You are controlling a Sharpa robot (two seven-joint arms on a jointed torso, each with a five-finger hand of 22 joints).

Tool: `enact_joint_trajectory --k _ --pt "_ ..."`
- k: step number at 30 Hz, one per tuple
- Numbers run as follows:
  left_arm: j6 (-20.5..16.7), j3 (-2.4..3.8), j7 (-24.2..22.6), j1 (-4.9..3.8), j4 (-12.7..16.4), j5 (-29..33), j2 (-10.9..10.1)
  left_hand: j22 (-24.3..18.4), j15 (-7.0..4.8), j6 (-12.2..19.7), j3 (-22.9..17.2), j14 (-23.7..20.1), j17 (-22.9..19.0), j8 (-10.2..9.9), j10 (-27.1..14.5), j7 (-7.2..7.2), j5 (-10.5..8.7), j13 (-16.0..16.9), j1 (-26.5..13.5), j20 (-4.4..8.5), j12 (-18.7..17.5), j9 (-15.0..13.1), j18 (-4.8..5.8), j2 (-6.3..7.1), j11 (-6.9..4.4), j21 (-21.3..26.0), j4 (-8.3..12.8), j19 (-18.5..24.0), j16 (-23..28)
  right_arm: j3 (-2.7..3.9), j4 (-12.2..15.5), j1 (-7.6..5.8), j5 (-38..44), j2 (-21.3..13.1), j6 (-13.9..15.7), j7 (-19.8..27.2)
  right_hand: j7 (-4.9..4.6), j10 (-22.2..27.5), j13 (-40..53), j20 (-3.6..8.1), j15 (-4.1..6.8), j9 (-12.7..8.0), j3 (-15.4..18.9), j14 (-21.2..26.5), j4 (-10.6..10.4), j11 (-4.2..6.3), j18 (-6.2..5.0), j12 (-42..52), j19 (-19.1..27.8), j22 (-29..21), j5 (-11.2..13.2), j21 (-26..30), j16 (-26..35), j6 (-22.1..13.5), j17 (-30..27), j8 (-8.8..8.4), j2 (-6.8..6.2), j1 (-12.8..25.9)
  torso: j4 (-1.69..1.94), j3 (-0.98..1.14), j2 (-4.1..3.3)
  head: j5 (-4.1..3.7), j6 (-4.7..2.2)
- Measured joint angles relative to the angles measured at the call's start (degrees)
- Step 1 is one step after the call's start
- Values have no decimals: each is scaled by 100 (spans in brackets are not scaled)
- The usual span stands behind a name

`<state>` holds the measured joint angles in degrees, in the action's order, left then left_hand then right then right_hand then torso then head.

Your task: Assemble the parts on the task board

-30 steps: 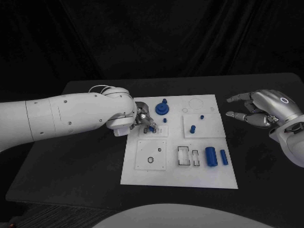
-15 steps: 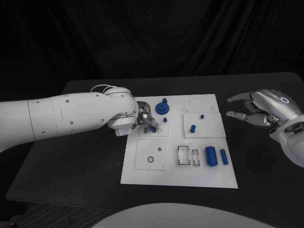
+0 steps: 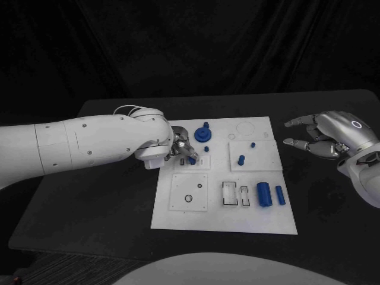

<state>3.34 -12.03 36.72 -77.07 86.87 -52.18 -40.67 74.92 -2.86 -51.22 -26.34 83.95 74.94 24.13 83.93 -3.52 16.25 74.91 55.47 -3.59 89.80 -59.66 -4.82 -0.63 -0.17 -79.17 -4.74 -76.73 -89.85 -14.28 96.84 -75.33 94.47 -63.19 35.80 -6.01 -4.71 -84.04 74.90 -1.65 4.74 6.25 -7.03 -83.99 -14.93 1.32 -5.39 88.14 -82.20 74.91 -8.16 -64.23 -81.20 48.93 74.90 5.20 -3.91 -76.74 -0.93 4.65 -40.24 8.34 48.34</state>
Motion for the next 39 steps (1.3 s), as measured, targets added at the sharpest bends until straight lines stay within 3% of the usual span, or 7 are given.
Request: enact_joint_trajectory --k 22,26,39 --pt "55 17 10 9 9 4 -31 0 0 -12 1 0 -1 -33 0 -10 -3 0 0 0 0 -14 0 1 0 21 0 0 0 0 -8 28 0 -1 -31 -20 0 0 4 0 0 0 0 0 0 0 0 0 0 -1 0 0 0 0 0 0 0 0 -5 -10 -6 34 34" --pt "54 24 7 17 2 3 -33 0 0 -16 87 0 -2 -89 0 6 -179 0 0 0 0 -20 0 1 0 45 -24 0 0 0 -8 33 0 -3 -36 -22 0 0 4 0 0 -7 0 0 0 0 0 -28 0 1 0 24 0 0 0 0 0 0 -1 -10 -9 30 35" --pt "14 29 -30 36 7 7 -60 0 0 -29 103 0 -2 -107 0 18 -224 0 18 0 0 -21 0 -17 0 45 -8 0 0 0 -8 42 0 -12 -51 -25 0 0 3 0 0 -9 0 0 0 0 0 -28 0 3 0 34 0 0 0 -22 0 0 -1 -14 -8 30 53"
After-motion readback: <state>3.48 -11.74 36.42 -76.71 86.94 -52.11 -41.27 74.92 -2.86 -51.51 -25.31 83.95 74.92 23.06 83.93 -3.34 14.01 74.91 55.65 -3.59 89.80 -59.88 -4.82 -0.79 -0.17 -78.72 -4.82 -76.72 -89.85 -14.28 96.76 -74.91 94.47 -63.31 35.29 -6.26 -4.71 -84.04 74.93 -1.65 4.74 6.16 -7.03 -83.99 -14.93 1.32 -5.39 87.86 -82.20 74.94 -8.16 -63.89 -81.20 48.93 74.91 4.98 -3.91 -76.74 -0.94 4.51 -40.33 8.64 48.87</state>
